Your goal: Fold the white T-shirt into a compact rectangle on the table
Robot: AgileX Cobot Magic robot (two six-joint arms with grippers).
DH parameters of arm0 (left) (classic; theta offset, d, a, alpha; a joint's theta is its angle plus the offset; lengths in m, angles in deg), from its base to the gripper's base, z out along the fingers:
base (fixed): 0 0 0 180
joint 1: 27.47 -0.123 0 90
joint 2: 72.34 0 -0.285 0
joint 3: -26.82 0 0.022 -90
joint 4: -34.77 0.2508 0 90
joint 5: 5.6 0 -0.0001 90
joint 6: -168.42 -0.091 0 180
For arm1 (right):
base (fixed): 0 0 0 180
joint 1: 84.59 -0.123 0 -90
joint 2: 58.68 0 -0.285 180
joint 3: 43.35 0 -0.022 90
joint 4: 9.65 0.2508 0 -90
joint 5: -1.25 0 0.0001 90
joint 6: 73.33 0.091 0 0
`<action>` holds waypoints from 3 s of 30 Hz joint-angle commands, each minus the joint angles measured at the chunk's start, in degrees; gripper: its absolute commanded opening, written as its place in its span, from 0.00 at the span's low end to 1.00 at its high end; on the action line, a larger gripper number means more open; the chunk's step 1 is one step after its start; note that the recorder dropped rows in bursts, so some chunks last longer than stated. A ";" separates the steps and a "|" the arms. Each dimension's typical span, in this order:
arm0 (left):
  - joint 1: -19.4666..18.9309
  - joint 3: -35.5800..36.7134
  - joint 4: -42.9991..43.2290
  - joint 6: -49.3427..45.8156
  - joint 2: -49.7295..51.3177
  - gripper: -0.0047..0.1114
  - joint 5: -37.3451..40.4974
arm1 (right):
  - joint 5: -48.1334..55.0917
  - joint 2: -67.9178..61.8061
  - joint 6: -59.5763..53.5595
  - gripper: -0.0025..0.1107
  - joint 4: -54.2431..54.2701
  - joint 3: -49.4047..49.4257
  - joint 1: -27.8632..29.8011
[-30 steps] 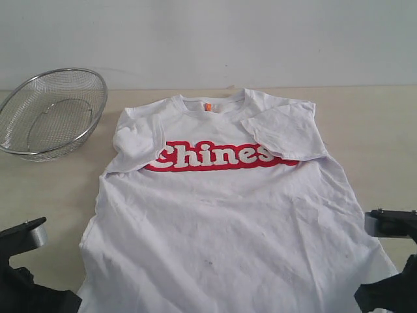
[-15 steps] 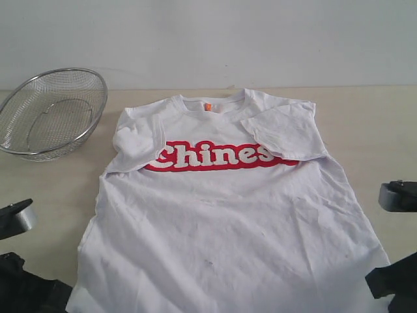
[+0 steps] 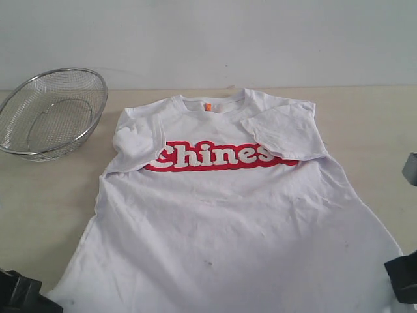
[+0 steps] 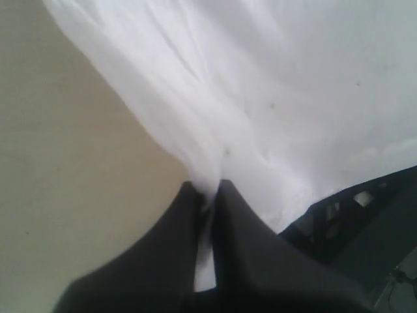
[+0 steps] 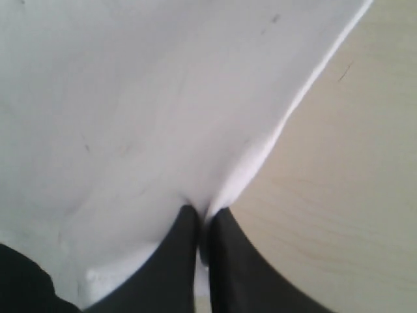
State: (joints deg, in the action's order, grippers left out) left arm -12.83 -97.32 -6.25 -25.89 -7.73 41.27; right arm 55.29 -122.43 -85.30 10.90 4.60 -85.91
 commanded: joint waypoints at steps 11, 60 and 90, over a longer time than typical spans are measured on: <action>0.04 -0.01 3.17 7.52 -14.16 0.08 7.99 | 9.58 14.35 2.06 0.02 -0.90 -0.67 0.18; 0.04 -0.01 3.58 4.33 -4.83 0.08 -1.50 | -9.00 -28.77 -0.28 0.62 -4.99 -2.30 0.18; 0.04 -0.01 3.58 3.40 -4.83 0.08 -1.85 | -3.95 -35.44 -4.43 0.33 -1.71 -2.30 0.18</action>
State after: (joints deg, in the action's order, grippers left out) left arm -12.83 -97.32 -2.14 -21.79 -12.64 39.78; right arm 50.58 -157.73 -89.26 8.97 2.37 -85.91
